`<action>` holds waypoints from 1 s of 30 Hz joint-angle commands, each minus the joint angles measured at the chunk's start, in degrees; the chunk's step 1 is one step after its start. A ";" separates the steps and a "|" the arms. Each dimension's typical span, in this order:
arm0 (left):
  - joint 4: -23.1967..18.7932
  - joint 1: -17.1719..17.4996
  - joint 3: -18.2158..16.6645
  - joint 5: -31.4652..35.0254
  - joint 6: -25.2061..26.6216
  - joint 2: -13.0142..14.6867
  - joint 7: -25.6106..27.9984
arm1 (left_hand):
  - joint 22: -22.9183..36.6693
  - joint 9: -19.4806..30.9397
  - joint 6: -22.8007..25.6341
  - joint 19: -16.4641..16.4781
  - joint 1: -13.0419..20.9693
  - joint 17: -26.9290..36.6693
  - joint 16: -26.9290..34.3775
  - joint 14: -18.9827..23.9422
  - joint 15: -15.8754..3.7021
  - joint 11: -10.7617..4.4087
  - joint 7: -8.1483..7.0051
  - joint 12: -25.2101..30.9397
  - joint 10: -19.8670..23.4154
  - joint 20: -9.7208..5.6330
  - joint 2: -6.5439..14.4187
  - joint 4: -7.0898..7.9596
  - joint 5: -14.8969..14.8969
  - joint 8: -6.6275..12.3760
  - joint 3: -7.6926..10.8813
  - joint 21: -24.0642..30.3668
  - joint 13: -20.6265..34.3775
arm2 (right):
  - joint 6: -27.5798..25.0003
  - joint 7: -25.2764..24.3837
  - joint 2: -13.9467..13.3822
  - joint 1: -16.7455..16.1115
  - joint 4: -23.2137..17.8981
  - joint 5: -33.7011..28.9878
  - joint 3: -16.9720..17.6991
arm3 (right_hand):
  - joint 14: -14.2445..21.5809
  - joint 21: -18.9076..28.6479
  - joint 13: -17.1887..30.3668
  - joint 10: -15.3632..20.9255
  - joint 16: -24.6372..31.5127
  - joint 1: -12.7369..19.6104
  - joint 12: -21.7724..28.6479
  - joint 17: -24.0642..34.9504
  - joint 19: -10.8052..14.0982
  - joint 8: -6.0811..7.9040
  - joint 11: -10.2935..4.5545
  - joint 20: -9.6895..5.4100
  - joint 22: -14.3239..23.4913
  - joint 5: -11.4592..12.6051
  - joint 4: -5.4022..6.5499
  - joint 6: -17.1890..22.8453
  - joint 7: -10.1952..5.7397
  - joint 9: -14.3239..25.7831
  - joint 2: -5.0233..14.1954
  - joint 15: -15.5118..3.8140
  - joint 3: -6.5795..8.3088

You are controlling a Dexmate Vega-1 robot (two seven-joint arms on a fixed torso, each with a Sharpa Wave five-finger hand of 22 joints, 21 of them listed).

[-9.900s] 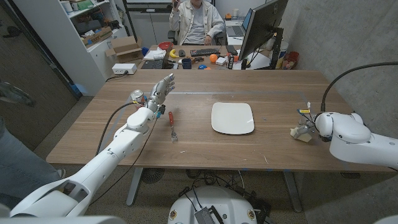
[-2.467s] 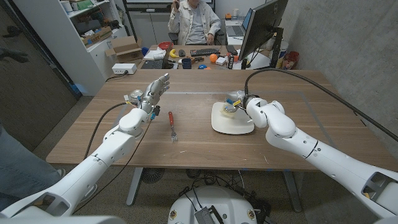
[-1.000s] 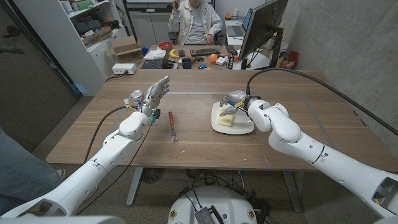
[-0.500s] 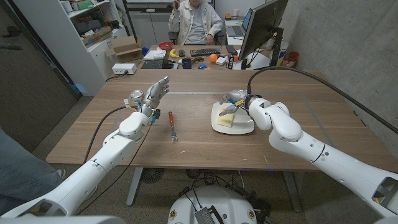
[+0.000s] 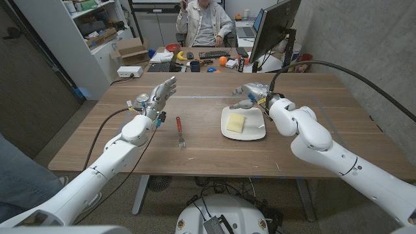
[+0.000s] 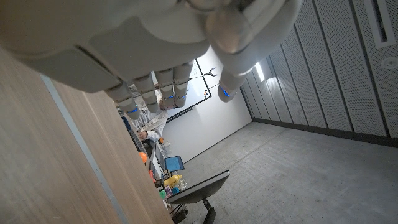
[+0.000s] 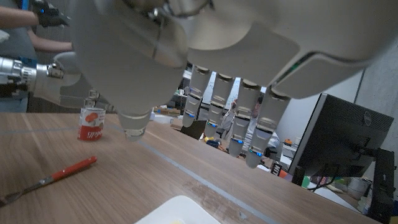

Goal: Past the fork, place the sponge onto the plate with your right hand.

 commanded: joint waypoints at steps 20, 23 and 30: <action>-2.18 2.82 -1.68 2.70 -5.79 2.52 -2.67 | 0.14 0.34 0.38 -0.07 0.54 0.07 -0.06 0.14 0.34 0.24 0.29 0.21 0.38 0.38 0.79 -0.17 0.38 0.02 0.78 -0.16 0.26 | 46.68 -26.39 9.81 -2.66 24.32 58.53 9.81 | -9.78 0.05 -0.34 -5.90 -4.31 -5.65 -1.14 0.54 3.48 -0.12 2.14 0.40 -0.20 -0.38 3.13 -3.48 1.61 -0.30 1.71 1.54 -1.90; -2.49 2.94 -1.73 2.66 -5.45 2.58 -2.66 | 0.14 0.33 0.36 -0.10 0.56 0.07 -0.09 0.08 0.27 0.30 0.28 0.19 0.35 0.41 0.77 -0.19 0.38 0.01 0.80 -0.16 0.26 | 46.57 -26.91 10.00 -2.69 24.59 59.88 9.75 | -10.29 -0.01 -0.36 -6.32 -4.45 -5.78 -1.18 0.56 3.51 -0.19 2.36 0.40 -0.21 -0.42 3.20 -3.81 1.66 -0.32 1.77 1.66 -1.96; -4.30 3.84 -2.02 4.24 -4.49 2.99 -0.86 | 0.14 0.33 0.23 -0.18 0.57 0.07 -0.13 0.02 0.30 0.28 0.21 0.14 0.26 0.42 0.68 -0.21 0.35 -0.06 0.82 -0.20 0.26 | 49.05 -24.56 10.60 -1.66 27.43 65.74 9.47 | -11.83 -0.30 -0.41 -7.71 -4.71 -6.52 -1.26 0.66 3.39 -0.52 2.51 0.45 -0.25 -0.62 3.56 -5.52 1.95 -0.40 1.91 2.70 -2.30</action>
